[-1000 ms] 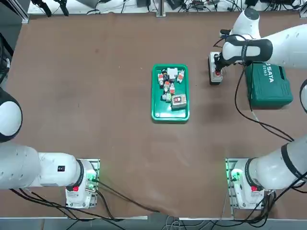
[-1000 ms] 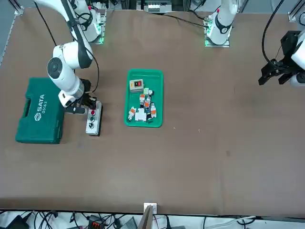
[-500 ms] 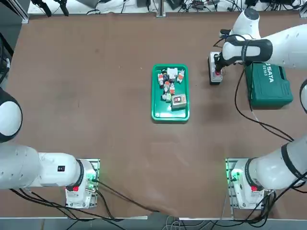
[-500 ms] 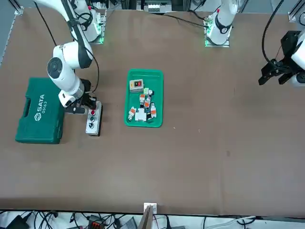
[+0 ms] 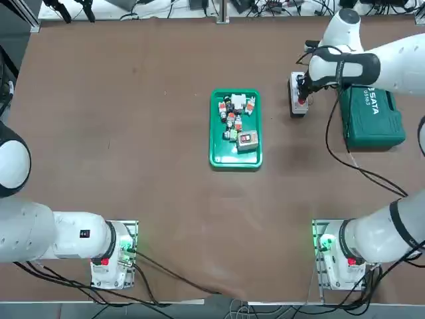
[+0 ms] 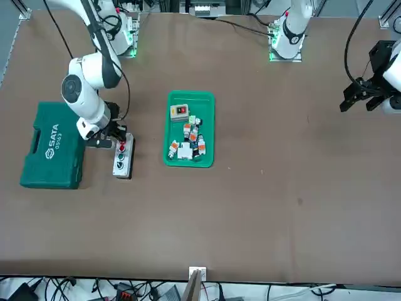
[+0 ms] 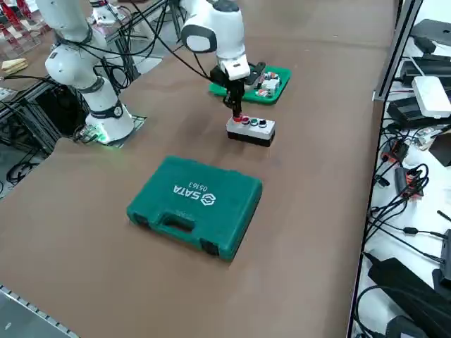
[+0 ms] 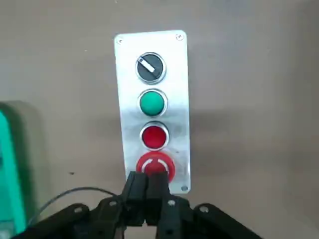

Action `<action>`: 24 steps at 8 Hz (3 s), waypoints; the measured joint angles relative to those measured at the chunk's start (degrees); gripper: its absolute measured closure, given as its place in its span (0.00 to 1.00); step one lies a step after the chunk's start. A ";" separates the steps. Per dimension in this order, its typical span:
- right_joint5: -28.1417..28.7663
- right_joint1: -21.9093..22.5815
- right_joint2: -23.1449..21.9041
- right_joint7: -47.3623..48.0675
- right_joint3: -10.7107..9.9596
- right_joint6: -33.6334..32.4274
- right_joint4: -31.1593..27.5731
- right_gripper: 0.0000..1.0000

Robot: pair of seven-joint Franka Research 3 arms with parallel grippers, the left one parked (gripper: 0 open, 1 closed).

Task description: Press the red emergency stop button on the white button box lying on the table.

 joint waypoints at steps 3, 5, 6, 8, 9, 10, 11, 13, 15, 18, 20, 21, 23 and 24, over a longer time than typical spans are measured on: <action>-0.06 -0.08 -6.84 -0.10 -0.55 -4.86 1.44 0.83; -0.19 -0.68 -8.64 -0.18 -1.20 -12.41 5.50 0.49; -0.25 -1.64 -8.70 -0.34 -1.55 -19.30 9.03 0.32; -0.49 -4.18 -8.41 -0.88 -1.92 -31.67 16.61 0.00; -2.99 -5.28 -8.12 -1.85 -1.98 -33.93 19.50 0.00; -6.55 -5.84 -7.93 -2.95 -2.02 -35.72 21.96 0.00; -8.35 -6.16 -7.66 -3.47 -2.14 -38.54 25.03 0.00; -8.84 -7.15 -6.72 -3.95 -2.41 -44.53 33.09 0.00; -8.87 -8.06 -6.20 -4.13 -2.59 -46.75 37.98 0.00; -7.79 -8.59 -5.83 -8.79 -2.59 -48.29 40.07 0.00; -5.14 -9.86 -6.35 -11.85 -2.60 -50.71 40.25 0.00; -4.70 -10.19 -6.83 -12.29 -2.60 -51.47 40.01 0.00; -4.59 -10.16 -7.76 -12.36 -2.42 -51.55 38.73 0.00; -4.59 -10.12 -7.91 -12.36 -2.29 -51.55 38.47 0.00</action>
